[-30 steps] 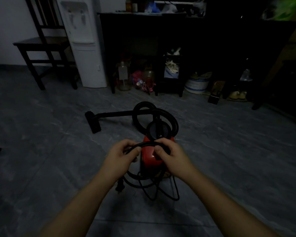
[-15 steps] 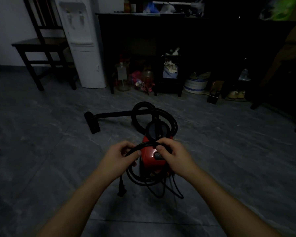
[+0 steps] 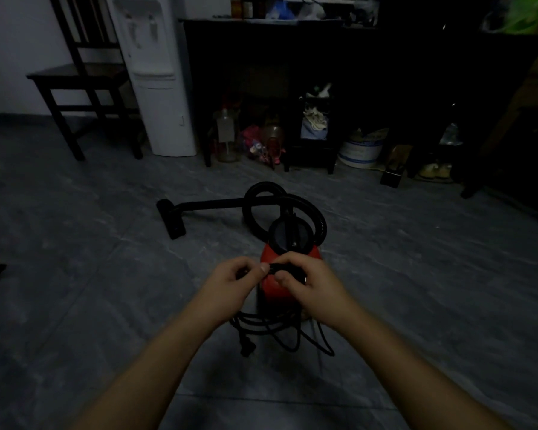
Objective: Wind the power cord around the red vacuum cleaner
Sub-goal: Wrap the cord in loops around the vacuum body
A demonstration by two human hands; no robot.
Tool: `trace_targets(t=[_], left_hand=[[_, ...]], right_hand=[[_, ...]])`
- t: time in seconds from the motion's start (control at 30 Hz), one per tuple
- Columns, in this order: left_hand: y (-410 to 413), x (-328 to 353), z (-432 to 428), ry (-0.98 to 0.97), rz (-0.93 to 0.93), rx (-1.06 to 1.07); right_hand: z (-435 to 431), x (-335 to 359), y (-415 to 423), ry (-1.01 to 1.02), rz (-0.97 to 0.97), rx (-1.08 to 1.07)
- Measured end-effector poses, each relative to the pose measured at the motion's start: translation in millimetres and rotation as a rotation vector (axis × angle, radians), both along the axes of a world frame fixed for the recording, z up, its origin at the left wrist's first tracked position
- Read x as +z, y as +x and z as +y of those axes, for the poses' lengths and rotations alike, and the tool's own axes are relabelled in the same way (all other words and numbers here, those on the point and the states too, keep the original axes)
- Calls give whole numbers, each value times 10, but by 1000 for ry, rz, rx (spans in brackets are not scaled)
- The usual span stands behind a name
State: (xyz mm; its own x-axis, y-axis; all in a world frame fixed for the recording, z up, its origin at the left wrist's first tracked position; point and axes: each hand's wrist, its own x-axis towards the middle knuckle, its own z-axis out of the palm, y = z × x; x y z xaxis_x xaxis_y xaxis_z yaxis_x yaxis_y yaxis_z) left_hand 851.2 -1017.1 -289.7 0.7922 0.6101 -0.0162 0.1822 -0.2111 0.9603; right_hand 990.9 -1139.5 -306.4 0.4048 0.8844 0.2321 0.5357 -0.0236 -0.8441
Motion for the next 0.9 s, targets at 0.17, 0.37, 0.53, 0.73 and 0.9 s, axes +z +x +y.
trace_targets(t=[0.17, 0.37, 0.53, 0.73, 0.9], left_hand=[[-35, 42, 26, -82, -49, 69], [-41, 23, 96, -281, -142, 182], [-96, 27, 185, -315, -181, 185], [-172, 59, 207, -35, -109, 84], [-192, 58, 139, 313, -26, 2]], right_hand=[[-33, -52, 45, 25, 134, -56], [-21, -42, 22, 84, 211, -91], [-41, -29, 32, 86, 207, -109], [-76, 20, 43, 31, 123, -102], [-107, 52, -15, -61, -137, -36]])
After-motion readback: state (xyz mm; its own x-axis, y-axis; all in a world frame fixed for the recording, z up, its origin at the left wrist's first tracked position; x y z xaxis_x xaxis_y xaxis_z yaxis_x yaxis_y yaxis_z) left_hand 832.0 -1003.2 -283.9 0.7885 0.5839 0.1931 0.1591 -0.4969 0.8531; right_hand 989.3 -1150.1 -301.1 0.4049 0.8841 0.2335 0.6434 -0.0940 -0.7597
